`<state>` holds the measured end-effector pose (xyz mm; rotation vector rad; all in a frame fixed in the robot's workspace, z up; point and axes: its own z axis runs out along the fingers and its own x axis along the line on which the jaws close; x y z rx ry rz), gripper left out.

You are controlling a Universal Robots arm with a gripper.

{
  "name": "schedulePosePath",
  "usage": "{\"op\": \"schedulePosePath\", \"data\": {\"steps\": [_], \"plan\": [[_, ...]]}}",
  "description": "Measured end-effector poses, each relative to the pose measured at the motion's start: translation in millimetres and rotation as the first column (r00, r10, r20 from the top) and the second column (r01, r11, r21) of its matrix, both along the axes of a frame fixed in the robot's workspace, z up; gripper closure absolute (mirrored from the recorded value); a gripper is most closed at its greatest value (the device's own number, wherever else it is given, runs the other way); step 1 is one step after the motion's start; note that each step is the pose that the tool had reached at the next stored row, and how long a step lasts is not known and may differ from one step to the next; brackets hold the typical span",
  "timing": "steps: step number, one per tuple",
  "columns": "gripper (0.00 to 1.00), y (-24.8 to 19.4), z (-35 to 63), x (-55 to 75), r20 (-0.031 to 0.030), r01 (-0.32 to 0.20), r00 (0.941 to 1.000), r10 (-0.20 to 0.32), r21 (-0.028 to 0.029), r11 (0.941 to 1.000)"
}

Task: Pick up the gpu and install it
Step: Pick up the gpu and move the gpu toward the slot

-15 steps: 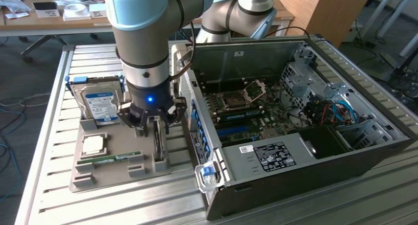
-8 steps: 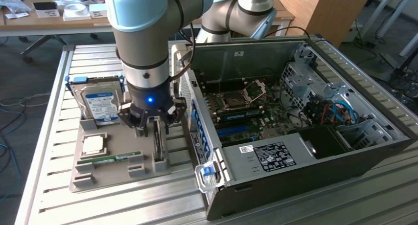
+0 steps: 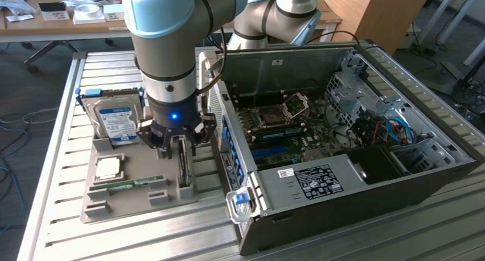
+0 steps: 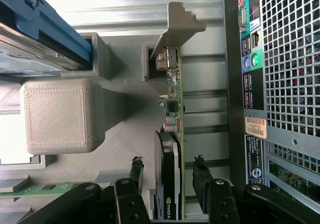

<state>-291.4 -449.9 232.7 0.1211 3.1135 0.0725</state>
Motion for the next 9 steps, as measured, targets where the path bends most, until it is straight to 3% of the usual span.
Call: {"op": "schedulePosePath", "data": {"steps": [6,9], "plan": [[0.47,0.0,0.0,0.0,0.0000,0.000,1.0000,0.000,0.0000,1.0000],[0.55,0.0,0.0,0.0,0.0000,0.000,1.0000,0.000,0.0000,1.0000]]}}
